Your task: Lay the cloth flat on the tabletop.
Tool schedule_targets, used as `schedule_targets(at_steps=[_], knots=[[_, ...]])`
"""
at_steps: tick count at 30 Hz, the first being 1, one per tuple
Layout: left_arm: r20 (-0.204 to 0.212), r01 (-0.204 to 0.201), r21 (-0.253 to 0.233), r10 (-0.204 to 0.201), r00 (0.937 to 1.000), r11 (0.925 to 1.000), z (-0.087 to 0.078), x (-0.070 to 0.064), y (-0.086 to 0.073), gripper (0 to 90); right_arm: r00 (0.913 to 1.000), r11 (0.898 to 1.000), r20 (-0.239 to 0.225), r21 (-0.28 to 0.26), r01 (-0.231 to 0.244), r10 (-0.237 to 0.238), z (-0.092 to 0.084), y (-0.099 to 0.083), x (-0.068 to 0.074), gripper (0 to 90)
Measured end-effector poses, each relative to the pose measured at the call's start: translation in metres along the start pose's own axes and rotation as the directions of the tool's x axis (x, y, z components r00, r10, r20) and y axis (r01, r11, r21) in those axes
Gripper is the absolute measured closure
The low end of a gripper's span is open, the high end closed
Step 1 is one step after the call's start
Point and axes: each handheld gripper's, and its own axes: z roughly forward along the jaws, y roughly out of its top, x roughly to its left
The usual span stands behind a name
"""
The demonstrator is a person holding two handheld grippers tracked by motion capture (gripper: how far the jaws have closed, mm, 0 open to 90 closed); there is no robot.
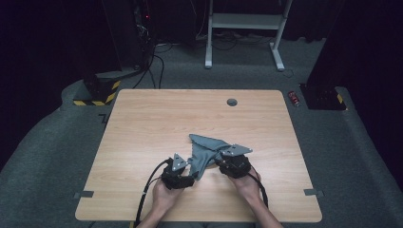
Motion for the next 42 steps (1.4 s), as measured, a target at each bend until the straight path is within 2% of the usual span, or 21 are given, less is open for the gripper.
schedule_targets(at_steps=[3, 5, 8, 11, 12, 13, 15, 18, 22, 26, 30, 32, 33, 35, 37, 39, 42], knots=[[0.019, -0.043, 0.027, 0.043, 0.9989, 0.9987, 0.005, -0.010, 0.005, 39.9, 0.9998, 1.000, -0.012, 0.022, -0.015, 0.015, 0.011, -0.001, 0.002, 60.6], [0.023, -0.053, 0.050, 0.052, 0.9984, 0.9973, 0.012, -0.014, 0.007, 44.0, 0.9999, 0.999, -0.009, 0.032, -0.009, 0.010, 0.016, -0.001, 0.003, 60.2], [-0.005, -0.093, 0.087, 0.093, 0.9956, 0.9919, 0.019, -0.015, 0.009, 52.3, 1.0000, 0.998, -0.004, 0.063, -0.007, 0.007, 0.024, -0.001, 0.003, 61.6], [-0.009, -0.086, 0.086, 0.087, 0.9961, 0.9926, 0.022, -0.014, 0.011, 62.9, 1.0000, 0.996, -0.006, 0.094, -0.002, 0.003, 0.030, -0.003, 0.001, 68.9], [-0.009, -0.086, 0.086, 0.087, 0.9961, 0.9926, 0.022, -0.014, 0.011, 66.7, 1.0000, 0.996, -0.006, 0.094, -0.002, 0.003, 0.030, -0.003, 0.001, 68.9], [-0.019, -0.103, 0.101, 0.106, 0.9942, 0.9895, 0.022, -0.012, 0.013, 71.6, 0.9999, 0.993, -0.007, 0.114, 0.009, -0.008, 0.033, -0.004, 0.000, 78.9], [-0.018, -0.109, 0.110, 0.111, 0.9936, 0.9880, 0.022, -0.010, 0.015, 77.3, 0.9999, 0.993, -0.009, 0.121, 0.011, -0.010, 0.034, -0.005, -0.001, 85.0], [-0.010, -0.105, 0.113, 0.107, 0.9943, 0.9880, 0.020, -0.007, 0.017, 85.2, 0.9998, 0.993, -0.014, 0.120, 0.018, -0.016, 0.032, -0.004, 0.000, 88.6], [-0.001, -0.049, 0.065, 0.050, 0.9988, 0.9967, 0.009, 0.006, 0.024, 86.7, 0.9998, 0.995, -0.017, 0.103, 0.013, -0.011, 0.026, -0.005, -0.002, 89.0], [-0.006, -0.007, 0.021, 0.007, 1.0000, 0.9998, -0.005, 0.020, 0.032, 86.9, 0.9999, 0.997, -0.011, 0.076, 0.013, -0.012, 0.011, -0.006, -0.005, 89.0], [-0.024, 0.004, 0.006, -0.004, 0.9997, 1.0000, -0.018, 0.030, 0.037, 86.8, 0.9997, 0.999, 0.002, 0.048, 0.024, -0.024, -0.006, -0.009, -0.009, 89.0], [-0.023, 0.013, 0.010, -0.013, 0.9996, 0.9999, -0.020, 0.031, 0.036, 86.8, 0.9997, 0.999, 0.007, 0.044, 0.023, -0.024, -0.011, -0.010, -0.010, 89.0], [-0.023, 0.012, 0.028, -0.011, 0.9997, 0.9995, -0.022, 0.033, 0.033, 86.7, 0.9994, 0.999, 0.019, 0.041, 0.027, -0.028, -0.019, -0.015, -0.012, 89.0], [-0.023, 0.005, 0.049, -0.004, 0.9997, 0.9988, -0.022, 0.033, 0.029, 86.7, 0.9993, 0.999, 0.027, 0.046, 0.023, -0.024, -0.023, -0.019, -0.014, 88.9], [-0.014, 0.013, 0.069, -0.012, 0.9998, 0.9975, -0.021, 0.033, 0.025, 86.4, 0.9992, 0.998, 0.035, 0.059, 0.019, -0.021, -0.025, -0.025, -0.017, 88.8], [-0.004, 0.008, 0.101, -0.007, 1.0000, 0.9948, -0.018, 0.031, 0.020, 85.4, 0.9994, 0.997, 0.032, 0.076, 0.010, -0.012, -0.024, -0.030, -0.019, 88.4], [-0.006, -0.005, 0.121, 0.005, 1.0000, 0.9927, -0.016, 0.029, 0.014, 82.7, 0.9997, 0.996, 0.025, 0.090, 0.002, -0.004, -0.023, -0.036, -0.018, 86.9]])
